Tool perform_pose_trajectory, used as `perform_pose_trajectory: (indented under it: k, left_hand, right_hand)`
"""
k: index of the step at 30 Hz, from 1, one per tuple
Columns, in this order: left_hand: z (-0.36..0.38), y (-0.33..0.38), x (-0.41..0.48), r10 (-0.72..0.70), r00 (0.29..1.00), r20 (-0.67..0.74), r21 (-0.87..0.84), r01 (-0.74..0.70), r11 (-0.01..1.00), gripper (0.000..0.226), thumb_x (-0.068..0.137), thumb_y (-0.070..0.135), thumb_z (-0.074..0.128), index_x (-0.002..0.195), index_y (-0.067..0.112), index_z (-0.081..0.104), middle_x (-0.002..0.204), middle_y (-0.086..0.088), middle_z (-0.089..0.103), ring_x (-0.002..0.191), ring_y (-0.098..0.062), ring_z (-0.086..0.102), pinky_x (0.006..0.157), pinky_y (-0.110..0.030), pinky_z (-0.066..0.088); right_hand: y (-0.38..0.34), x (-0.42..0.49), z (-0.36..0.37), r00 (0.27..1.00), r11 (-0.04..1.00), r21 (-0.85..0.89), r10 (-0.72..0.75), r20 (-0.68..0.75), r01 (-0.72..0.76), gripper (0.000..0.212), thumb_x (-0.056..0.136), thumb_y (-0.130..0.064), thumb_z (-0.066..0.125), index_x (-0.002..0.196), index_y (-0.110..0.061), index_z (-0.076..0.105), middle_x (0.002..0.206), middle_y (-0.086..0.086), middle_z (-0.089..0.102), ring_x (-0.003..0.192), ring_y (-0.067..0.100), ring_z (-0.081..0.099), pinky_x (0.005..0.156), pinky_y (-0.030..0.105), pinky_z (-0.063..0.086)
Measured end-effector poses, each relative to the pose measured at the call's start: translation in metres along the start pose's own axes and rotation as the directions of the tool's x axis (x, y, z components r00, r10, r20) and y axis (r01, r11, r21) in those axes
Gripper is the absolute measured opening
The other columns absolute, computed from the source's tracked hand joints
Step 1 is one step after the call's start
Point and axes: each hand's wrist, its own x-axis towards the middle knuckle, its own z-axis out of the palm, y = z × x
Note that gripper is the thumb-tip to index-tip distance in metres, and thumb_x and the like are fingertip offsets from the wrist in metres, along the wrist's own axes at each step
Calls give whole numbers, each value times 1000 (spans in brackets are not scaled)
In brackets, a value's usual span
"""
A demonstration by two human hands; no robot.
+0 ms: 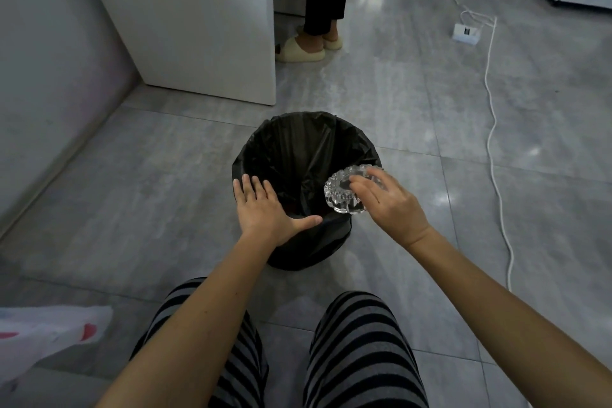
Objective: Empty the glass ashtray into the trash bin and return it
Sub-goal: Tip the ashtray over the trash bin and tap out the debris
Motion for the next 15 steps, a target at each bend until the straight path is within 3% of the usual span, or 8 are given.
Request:
perform_pose_trajectory:
  k: [3,8,15]
  left_hand:
    - [3,1,-2,22,998,-52,3,-22,1000,147,37,100,-6,150,6,0,160,-18,2,146,-37,-11,113,-55,-18]
    - [10,2,-3,37,989,-141,-45,-43,998,141,41,98,-11,151,10,0,161,-16,3,147,-36,-9,113,-57,-17]
    - [13,6,1,70,987,-145,0,-70,998,142,39,99,-12,151,11,1,161,-15,2,147,-35,-12,112,-58,-17]
  right_hand:
    - [-1,-6,-4,998,998,-19,-57,26,57,32,97,-3,44,90,-12,74,93,0,76,90,28,72,64,35,61]
    - [2,11,-6,999,1000,-12,0,-37,-1,31,98,-2,46,90,-13,73,94,-2,76,91,26,72,67,32,61]
    - [-1,-7,4,1000,1000,-24,-1,26,1,32,94,0,46,88,-14,74,92,-3,76,85,24,72,60,30,60]
